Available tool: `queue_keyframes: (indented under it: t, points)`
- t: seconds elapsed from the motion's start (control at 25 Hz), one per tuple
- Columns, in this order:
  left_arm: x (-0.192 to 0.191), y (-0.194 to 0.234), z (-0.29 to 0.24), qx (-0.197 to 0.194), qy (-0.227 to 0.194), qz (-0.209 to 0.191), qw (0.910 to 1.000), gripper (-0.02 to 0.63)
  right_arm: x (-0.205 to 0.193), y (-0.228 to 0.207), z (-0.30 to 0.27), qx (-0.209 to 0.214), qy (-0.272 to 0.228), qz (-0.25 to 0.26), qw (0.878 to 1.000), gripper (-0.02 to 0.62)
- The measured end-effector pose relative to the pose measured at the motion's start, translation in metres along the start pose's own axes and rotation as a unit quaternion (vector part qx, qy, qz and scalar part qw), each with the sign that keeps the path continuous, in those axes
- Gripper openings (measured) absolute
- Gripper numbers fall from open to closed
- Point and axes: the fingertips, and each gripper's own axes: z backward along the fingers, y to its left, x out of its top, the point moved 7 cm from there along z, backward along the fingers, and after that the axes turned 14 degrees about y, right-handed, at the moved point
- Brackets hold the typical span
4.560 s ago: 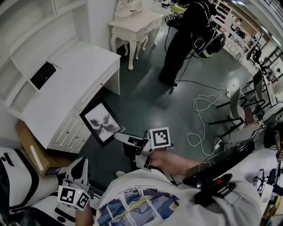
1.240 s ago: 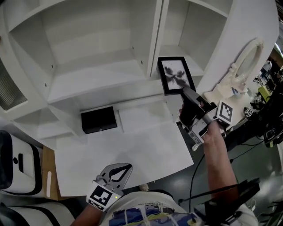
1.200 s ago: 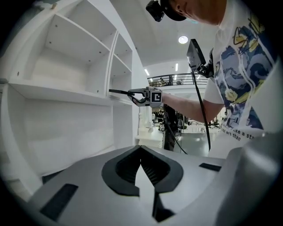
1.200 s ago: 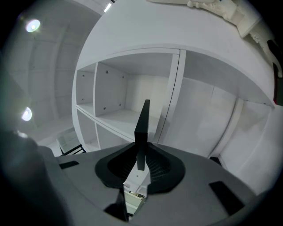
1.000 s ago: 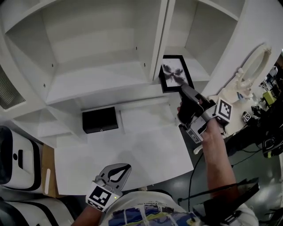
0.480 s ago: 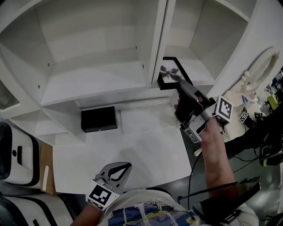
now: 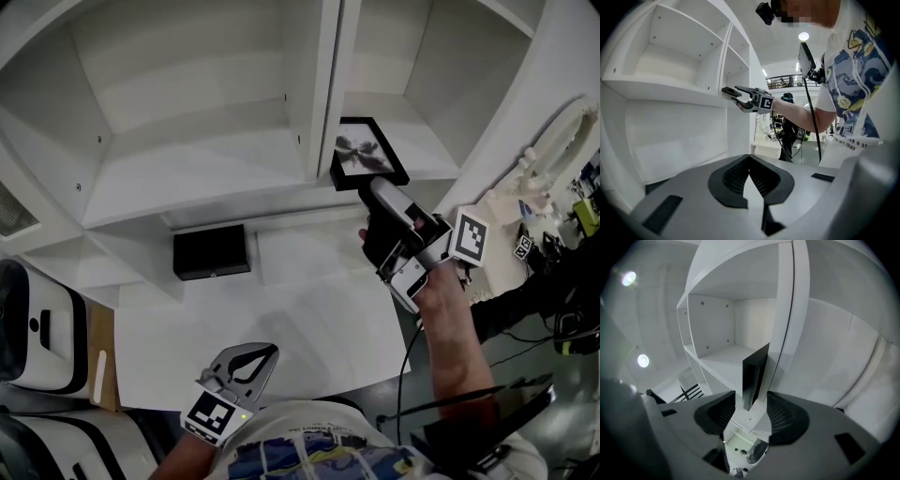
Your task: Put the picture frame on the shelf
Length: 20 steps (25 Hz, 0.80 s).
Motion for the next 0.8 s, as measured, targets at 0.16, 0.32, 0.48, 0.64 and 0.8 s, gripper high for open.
queue_keyframes:
  t: [0.16, 0.32, 0.48, 0.64, 0.8]
  points:
    - [-0.001, 0.000, -0.002, 0.000, 0.003, -0.008, 1.0000, 0.014, -0.006, -0.006, 0.000, 0.001, 0.009, 0.004, 1.000, 0.185]
    - [-0.001, 0.000, -0.003, 0.000, 0.003, -0.006, 1.0000, 0.014, -0.006, -0.008, -0.001, 0.005, 0.009, 0.002, 1.000, 0.172]
    - [0.012, -0.002, -0.006, 0.007, 0.006, -0.008, 0.9999, 0.014, 0.006, -0.005, 0.004, 0.010, 0.011, 0.002, 1.000, 0.170]
    - [0.016, -0.002, -0.010, 0.012, 0.010, -0.007, 0.9998, 0.014, 0.013, -0.005, 0.008, 0.014, 0.011, 0.000, 1.000, 0.168]
    - [0.015, -0.003, -0.010, 0.015, 0.009, -0.006, 0.9998, 0.014, 0.012, -0.006, 0.008, 0.017, 0.011, -0.001, 1.000, 0.167]
